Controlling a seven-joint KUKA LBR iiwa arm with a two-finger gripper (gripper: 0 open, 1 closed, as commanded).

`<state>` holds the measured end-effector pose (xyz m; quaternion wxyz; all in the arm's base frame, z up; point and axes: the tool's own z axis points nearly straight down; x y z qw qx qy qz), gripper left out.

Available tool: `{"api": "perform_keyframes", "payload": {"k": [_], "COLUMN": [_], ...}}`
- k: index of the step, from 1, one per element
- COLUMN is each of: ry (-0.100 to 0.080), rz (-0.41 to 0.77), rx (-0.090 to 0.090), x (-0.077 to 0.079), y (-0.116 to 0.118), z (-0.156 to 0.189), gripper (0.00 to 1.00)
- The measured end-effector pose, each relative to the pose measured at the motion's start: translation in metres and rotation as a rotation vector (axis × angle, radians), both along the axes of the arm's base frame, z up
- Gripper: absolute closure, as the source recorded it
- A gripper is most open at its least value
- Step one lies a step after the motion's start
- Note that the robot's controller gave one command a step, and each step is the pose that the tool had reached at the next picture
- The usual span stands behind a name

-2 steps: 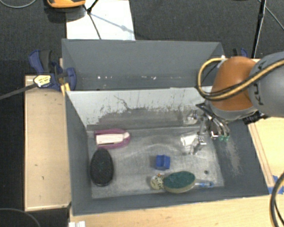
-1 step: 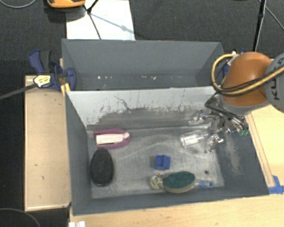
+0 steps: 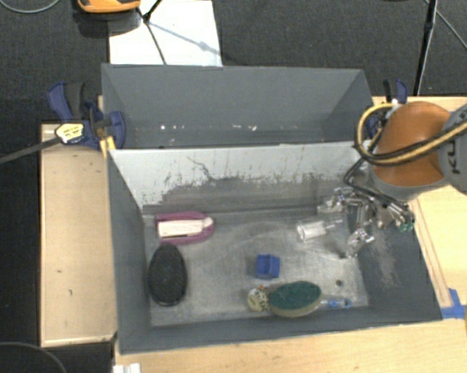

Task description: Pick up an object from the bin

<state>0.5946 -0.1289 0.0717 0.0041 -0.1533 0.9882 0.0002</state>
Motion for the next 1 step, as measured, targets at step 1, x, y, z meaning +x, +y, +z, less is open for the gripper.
{"api": "perform_keyframes", "payload": {"k": [1], "ry": [0.003], "rz": [0.015], "rx": [-0.004], "x": [-0.0001], "y": [0.0584], "z": [0.0024], "gripper": [0.00]}}
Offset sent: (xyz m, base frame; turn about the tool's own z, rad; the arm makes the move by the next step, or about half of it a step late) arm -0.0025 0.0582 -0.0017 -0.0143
